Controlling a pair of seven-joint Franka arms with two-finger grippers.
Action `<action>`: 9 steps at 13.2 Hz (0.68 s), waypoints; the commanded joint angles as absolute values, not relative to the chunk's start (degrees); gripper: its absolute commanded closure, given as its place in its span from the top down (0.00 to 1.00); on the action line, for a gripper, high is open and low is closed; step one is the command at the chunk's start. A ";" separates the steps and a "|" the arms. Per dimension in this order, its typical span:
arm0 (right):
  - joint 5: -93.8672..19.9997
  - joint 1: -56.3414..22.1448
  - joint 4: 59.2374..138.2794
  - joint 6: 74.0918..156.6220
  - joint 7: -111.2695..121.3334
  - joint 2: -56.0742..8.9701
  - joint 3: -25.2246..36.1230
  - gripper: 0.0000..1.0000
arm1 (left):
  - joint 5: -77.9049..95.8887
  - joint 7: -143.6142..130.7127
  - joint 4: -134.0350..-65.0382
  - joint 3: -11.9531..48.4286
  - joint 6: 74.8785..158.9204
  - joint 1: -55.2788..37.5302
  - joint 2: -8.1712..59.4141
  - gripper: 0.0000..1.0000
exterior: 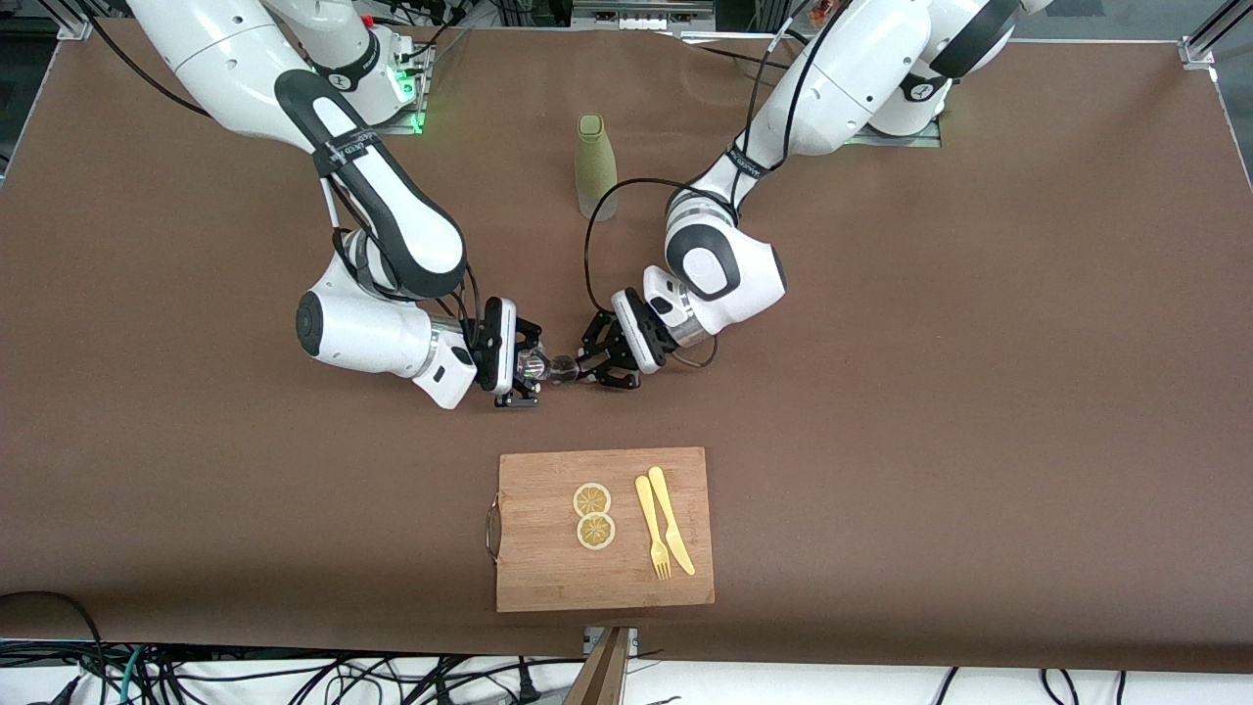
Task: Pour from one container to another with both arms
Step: 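Tilt the beaker with the right gripper, pouring liquid into the jigger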
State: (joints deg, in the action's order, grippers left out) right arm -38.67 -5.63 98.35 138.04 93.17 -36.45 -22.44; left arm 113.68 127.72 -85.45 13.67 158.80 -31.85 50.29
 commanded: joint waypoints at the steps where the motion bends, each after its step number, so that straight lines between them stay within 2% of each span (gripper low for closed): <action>1: -36.74 -5.54 99.49 137.46 91.76 -34.98 -22.59 0.05 | 116.72 128.76 -84.81 13.62 160.05 -32.34 49.57 0.00; 9: -32.70 -5.80 99.23 136.76 88.15 -34.45 -22.68 0.05 | 116.81 128.85 -84.90 13.62 160.05 -32.34 49.48 0.00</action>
